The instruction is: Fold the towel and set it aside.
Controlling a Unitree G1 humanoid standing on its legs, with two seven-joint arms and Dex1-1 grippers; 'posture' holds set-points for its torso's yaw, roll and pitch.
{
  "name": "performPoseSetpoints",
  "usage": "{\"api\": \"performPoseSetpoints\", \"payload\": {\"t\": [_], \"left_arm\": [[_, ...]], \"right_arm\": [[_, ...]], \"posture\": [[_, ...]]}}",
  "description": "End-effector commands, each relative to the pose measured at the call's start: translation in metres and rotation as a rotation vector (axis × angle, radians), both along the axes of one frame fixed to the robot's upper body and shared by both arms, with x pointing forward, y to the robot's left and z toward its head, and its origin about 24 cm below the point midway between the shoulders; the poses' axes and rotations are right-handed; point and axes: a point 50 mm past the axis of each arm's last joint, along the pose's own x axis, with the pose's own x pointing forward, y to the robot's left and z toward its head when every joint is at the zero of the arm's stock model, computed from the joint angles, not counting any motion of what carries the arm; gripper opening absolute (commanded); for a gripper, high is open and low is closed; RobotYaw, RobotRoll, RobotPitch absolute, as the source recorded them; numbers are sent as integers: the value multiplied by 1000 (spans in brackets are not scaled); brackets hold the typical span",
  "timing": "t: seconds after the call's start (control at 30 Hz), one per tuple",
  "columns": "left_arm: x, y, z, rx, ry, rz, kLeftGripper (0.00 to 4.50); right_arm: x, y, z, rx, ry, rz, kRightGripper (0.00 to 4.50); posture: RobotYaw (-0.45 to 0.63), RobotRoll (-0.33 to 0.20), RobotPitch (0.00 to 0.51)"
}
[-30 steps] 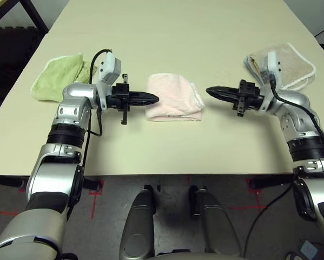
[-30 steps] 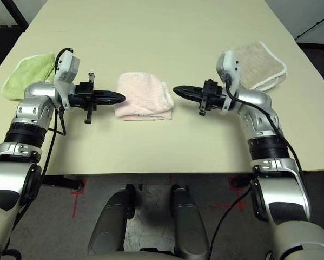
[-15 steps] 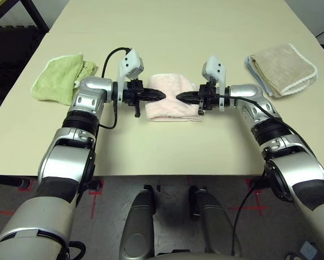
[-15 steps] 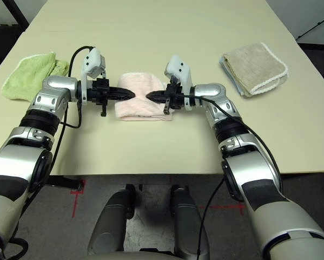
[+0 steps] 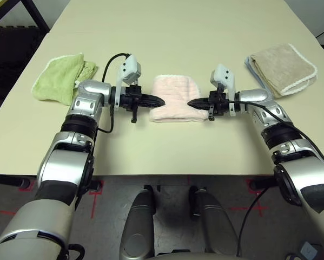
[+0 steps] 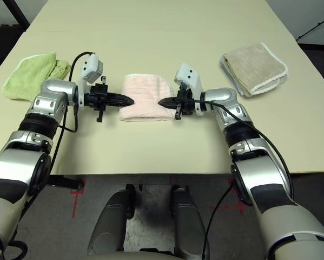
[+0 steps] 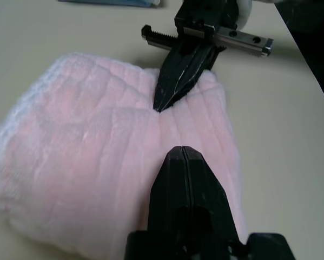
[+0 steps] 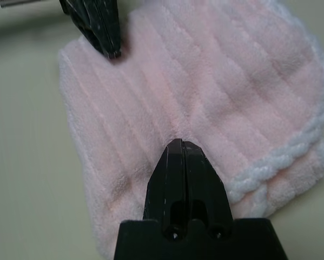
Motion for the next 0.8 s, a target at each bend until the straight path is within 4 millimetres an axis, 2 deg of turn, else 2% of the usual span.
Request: {"api": "performPoseSetpoints", "payload": {"t": [0.03,0.3,0.6,0.67,0.8], "left_arm": [[4,2,-8,24,18,59,43],[8,21,-16,124,27,130,43],[6,31,-15,123,43,137,43],[7,31,-11,115,22,138,43],[9,29,12,33,-22,127,43]], "right_arm": [[-7,-4,-12,23,43,-31,0],[-17,-9,-14,38,55,-57,0],[-21,-19,-18,-7,58,-58,0],[-21,-22,-11,-24,30,-50,0],[-19,-28,15,4,-21,-49,0]], "posture": [[31,0,220],[22,0,221],[26,0,216],[32,0,214],[30,0,212]]}}
